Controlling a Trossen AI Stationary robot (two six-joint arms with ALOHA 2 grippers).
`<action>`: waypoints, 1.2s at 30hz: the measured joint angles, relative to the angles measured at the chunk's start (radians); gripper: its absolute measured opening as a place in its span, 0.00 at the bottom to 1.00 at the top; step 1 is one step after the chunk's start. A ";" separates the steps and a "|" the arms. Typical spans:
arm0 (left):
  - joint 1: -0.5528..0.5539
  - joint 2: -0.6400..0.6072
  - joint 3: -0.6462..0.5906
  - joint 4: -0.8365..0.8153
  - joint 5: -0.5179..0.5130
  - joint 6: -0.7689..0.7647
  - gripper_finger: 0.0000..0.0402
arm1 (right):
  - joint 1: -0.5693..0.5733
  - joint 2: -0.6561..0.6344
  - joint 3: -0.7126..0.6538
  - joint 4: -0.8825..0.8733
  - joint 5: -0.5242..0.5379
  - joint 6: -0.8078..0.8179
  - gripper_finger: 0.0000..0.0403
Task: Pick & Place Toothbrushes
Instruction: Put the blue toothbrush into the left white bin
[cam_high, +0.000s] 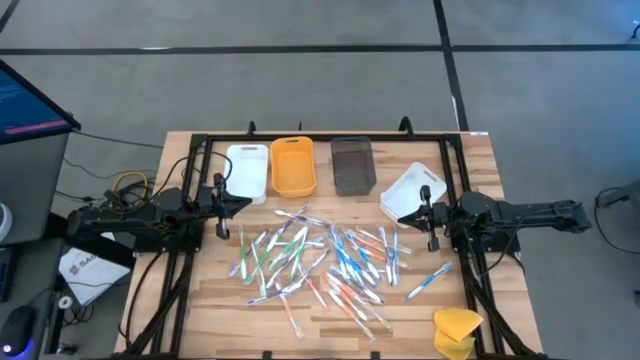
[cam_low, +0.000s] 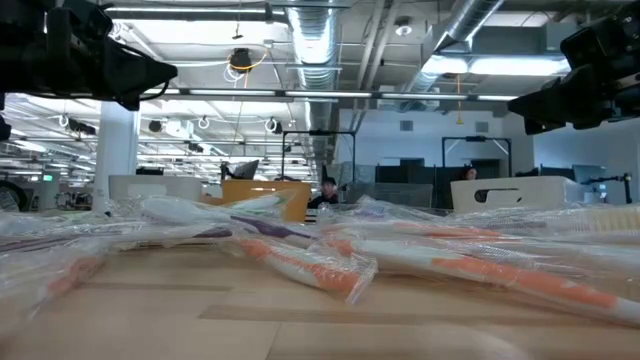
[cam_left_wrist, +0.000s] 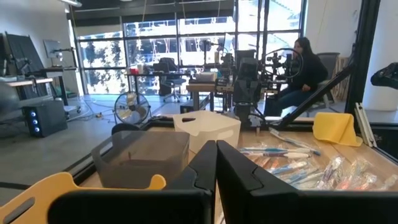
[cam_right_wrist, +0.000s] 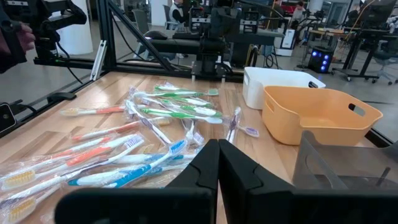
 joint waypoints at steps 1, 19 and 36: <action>0.000 0.000 0.000 0.000 0.000 0.000 0.01 | 0.000 0.000 0.000 0.000 0.000 0.000 0.00; 0.000 0.000 0.000 0.184 0.093 -0.077 0.01 | 0.000 0.000 0.000 0.000 0.000 0.000 0.00; 0.000 0.050 0.000 0.268 0.301 0.032 0.01 | -0.008 0.000 0.000 0.002 0.000 -0.252 0.00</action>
